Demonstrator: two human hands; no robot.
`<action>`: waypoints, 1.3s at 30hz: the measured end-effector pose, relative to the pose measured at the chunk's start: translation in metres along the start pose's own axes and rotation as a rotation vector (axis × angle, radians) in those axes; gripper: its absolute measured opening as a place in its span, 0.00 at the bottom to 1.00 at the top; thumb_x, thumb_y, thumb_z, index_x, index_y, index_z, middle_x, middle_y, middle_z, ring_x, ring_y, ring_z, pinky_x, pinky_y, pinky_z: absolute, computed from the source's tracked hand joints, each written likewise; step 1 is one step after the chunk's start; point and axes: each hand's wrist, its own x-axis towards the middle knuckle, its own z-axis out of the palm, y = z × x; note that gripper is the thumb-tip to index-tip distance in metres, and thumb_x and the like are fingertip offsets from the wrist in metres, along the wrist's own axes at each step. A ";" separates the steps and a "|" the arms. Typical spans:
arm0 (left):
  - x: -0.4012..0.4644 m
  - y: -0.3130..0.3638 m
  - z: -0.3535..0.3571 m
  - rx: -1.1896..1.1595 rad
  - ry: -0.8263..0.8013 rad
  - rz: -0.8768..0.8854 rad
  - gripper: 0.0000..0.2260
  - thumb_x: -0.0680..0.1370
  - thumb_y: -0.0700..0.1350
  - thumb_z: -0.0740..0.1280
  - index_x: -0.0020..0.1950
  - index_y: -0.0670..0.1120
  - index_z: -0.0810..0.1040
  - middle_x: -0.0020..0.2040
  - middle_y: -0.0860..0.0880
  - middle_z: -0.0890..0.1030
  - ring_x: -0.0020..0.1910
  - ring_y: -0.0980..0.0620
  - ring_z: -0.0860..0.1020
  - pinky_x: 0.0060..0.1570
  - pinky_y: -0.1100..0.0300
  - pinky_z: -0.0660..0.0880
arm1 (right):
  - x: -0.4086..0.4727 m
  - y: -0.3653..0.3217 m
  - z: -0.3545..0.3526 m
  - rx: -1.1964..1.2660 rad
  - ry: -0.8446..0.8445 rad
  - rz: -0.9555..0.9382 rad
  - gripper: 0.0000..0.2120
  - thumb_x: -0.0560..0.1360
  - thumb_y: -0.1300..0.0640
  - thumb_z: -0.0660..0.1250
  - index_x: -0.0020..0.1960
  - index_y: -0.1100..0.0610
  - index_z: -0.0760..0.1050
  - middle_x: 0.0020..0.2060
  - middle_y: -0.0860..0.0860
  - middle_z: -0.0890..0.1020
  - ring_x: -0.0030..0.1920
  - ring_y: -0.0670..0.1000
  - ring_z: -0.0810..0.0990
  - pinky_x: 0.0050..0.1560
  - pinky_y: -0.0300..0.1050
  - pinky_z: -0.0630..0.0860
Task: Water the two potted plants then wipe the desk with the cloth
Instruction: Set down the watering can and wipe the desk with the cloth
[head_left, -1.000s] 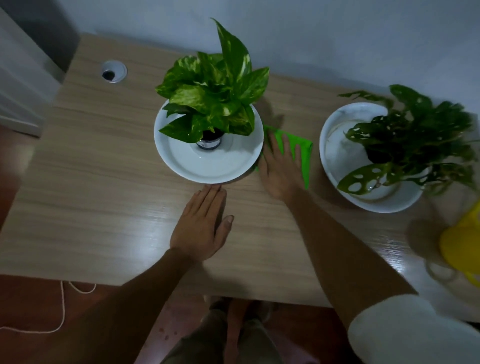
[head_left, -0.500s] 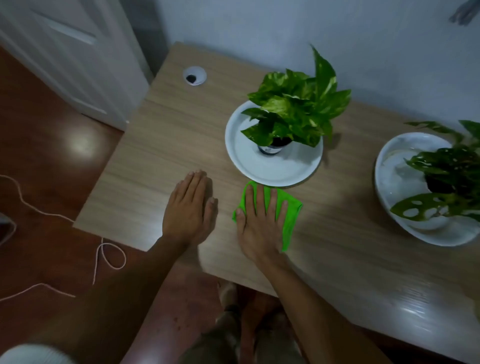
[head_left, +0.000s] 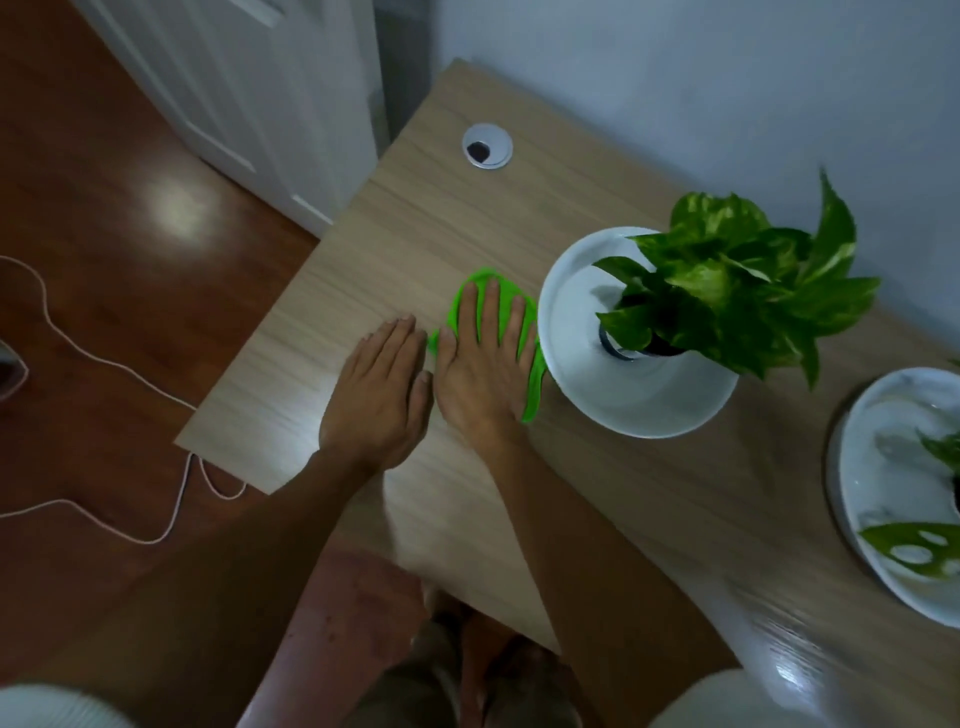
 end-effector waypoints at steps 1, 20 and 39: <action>0.001 -0.001 0.001 -0.003 -0.004 -0.005 0.25 0.85 0.51 0.54 0.80 0.42 0.64 0.82 0.44 0.63 0.82 0.48 0.58 0.81 0.50 0.54 | 0.013 -0.005 -0.002 0.015 0.003 0.015 0.31 0.88 0.43 0.43 0.88 0.51 0.44 0.87 0.51 0.45 0.87 0.59 0.40 0.85 0.59 0.36; 0.007 0.000 -0.002 -0.027 -0.029 -0.039 0.25 0.83 0.50 0.57 0.79 0.44 0.66 0.82 0.47 0.63 0.82 0.50 0.58 0.80 0.49 0.57 | 0.182 -0.011 -0.046 0.195 0.084 0.482 0.31 0.88 0.45 0.43 0.88 0.53 0.42 0.87 0.53 0.43 0.86 0.63 0.38 0.81 0.71 0.34; 0.007 0.003 -0.004 0.028 -0.034 -0.049 0.24 0.84 0.49 0.58 0.79 0.45 0.66 0.82 0.48 0.62 0.83 0.51 0.56 0.81 0.52 0.53 | 0.212 0.006 -0.052 0.165 0.114 0.558 0.31 0.88 0.43 0.44 0.88 0.52 0.43 0.87 0.55 0.44 0.86 0.65 0.40 0.81 0.72 0.36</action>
